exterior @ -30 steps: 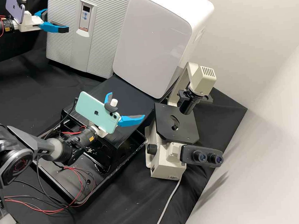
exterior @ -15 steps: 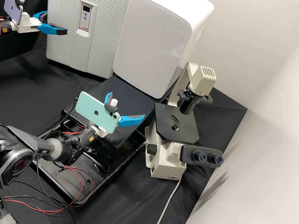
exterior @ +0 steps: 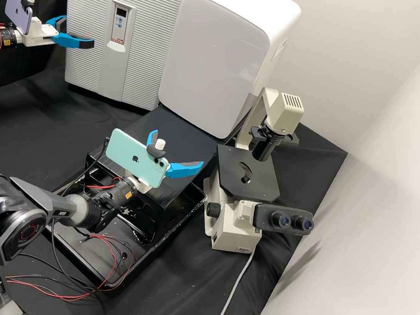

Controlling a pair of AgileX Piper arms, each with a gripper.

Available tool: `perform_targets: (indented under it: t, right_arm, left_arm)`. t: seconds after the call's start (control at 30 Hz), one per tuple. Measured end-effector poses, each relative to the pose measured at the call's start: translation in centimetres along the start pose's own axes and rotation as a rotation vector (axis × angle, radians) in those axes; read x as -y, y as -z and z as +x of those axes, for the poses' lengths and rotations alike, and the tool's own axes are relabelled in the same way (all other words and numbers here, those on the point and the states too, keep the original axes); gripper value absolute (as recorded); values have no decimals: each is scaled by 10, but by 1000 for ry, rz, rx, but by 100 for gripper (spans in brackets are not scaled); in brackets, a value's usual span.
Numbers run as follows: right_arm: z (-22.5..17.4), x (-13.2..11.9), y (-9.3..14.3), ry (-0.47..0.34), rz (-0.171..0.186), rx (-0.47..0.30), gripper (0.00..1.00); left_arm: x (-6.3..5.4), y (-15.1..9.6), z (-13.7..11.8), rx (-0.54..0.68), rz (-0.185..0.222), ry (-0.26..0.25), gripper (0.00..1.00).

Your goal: Open the incubator door

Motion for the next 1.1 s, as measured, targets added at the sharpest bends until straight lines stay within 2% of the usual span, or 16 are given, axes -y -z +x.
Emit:
perform_targets:
  t: [0.57,1.1]
  right_arm:
    - [0,0,0,0,0,0,100]
    - [0,0,0,0,0,0,100]
  left_arm:
    - [-5,1,-3,-45,-28,-9,0]
    - [-3,4,-5,-75,-74,-24,0]
